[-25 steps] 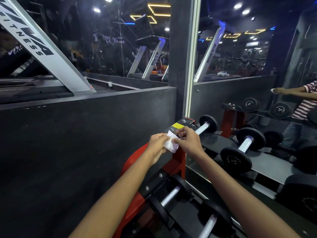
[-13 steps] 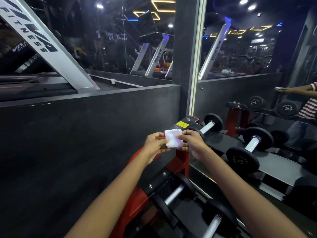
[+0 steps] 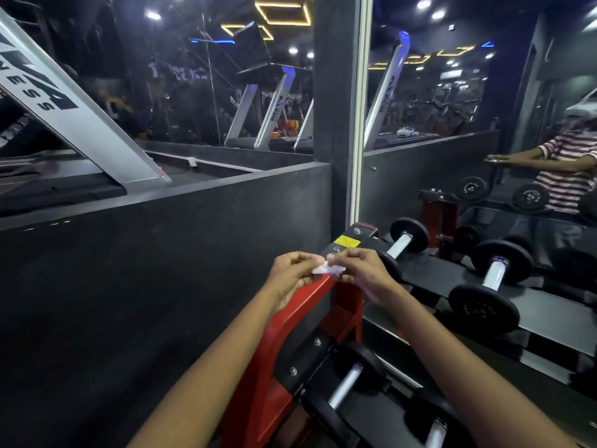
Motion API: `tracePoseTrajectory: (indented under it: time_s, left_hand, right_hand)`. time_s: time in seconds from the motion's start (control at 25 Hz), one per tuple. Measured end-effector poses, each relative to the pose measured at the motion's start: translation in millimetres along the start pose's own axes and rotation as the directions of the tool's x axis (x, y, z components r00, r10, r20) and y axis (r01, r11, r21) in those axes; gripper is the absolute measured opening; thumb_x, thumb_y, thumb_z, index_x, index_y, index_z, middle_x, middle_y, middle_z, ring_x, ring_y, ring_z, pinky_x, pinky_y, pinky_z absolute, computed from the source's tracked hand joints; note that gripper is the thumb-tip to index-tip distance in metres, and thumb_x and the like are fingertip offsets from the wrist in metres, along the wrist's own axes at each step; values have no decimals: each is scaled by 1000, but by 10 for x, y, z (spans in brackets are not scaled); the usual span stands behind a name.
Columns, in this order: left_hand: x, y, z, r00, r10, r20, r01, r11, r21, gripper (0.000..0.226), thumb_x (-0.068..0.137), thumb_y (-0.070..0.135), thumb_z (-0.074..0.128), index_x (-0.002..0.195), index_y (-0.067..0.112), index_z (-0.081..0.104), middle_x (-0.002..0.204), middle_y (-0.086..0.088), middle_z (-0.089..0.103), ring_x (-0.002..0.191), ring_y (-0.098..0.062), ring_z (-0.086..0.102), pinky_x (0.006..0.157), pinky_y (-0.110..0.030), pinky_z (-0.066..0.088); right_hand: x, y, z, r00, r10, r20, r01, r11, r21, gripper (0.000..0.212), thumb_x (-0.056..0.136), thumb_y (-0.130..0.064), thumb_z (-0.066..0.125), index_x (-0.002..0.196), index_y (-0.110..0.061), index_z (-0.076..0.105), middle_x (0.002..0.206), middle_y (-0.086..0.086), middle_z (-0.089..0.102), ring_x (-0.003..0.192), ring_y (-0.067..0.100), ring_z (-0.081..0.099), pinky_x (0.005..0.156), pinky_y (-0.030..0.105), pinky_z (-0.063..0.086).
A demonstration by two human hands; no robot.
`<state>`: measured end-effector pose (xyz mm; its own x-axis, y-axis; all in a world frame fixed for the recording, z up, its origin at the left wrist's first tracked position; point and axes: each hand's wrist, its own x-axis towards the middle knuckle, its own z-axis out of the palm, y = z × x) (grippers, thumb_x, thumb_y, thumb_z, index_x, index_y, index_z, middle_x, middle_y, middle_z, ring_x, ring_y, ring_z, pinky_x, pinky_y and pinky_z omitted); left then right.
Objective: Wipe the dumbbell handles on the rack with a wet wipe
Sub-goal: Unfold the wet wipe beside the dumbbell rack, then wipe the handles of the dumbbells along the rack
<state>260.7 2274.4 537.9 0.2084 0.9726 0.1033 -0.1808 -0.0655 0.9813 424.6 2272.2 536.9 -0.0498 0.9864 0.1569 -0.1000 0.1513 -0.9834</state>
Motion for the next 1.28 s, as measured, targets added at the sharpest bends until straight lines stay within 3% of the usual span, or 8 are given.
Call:
tracePoseTrajectory:
  time_s: [0.16,0.28,0.44,0.64,0.88,1.0,1.12,1.28]
  left_hand:
    - [274,-77,-85,996,84,42,-89,985,145,28,77,-16,64,91,7,62,87,-9,63,76,-15,63,67,-23,55]
    - [468,-169,-21,985,126,121,-154,953,262,32,77,-15,65,97,10,61,92,-8,65,81,-16,62,69,-20,53]
    - [752,-354,209,978,176,113,-205,918,339,20,81,-6,66,99,3,64,91,-11,67,77,-15,62,70,-18,50]
    - [1073,-663,600,960,248,133,-281,820,499,11,83,7,66,93,14,66,83,5,69,76,-6,64,72,-17,49]
    - [1552,-1009,1082,957,269,105,-265,676,687,44,87,19,64,127,5,53,125,-8,56,117,-18,53,96,-19,38]
    - [1695,-1186,1304,954,270,127,-269,594,758,59,93,28,57,142,3,35,146,-9,38,136,-19,33,112,-24,23]
    - [1821,-1346,1442,962,242,127,-242,542,805,69,96,37,48,149,6,16,157,-6,15,145,-15,9,114,-20,5]
    - [1890,-1464,1409,964,225,142,-242,518,821,83,94,49,45,150,9,-1,159,-2,-3,145,-10,-6,115,-22,-1]
  right_hand:
    - [136,67,-63,995,-98,-22,90,968,-235,29,73,2,75,98,-5,62,86,14,65,72,18,64,61,27,54]
    - [173,74,-148,992,-126,-17,114,943,-314,12,75,-4,76,79,-9,66,76,9,66,61,11,60,55,20,47]
    - [315,171,-447,986,-106,-127,48,918,-394,16,73,-3,73,74,-11,60,73,11,65,66,19,59,60,31,46]
    - [531,195,-964,987,-87,-133,13,879,-477,17,75,4,66,81,-11,64,74,6,67,67,12,60,56,22,47]
    - [1105,193,-1819,882,-322,-345,-42,675,-737,20,71,2,61,82,-12,69,74,2,68,73,18,64,60,17,43]
    - [1377,329,-2095,876,-388,-288,-42,532,-846,12,74,-4,64,82,-12,69,82,5,72,80,22,66,66,26,45]
    - [1574,590,-2159,943,-315,-106,15,356,-934,8,82,-24,65,85,-17,68,87,4,71,84,24,65,67,32,49]
    - [1706,812,-2132,934,-193,299,342,251,-905,22,77,-4,59,88,-15,74,88,2,71,84,23,63,71,31,49]
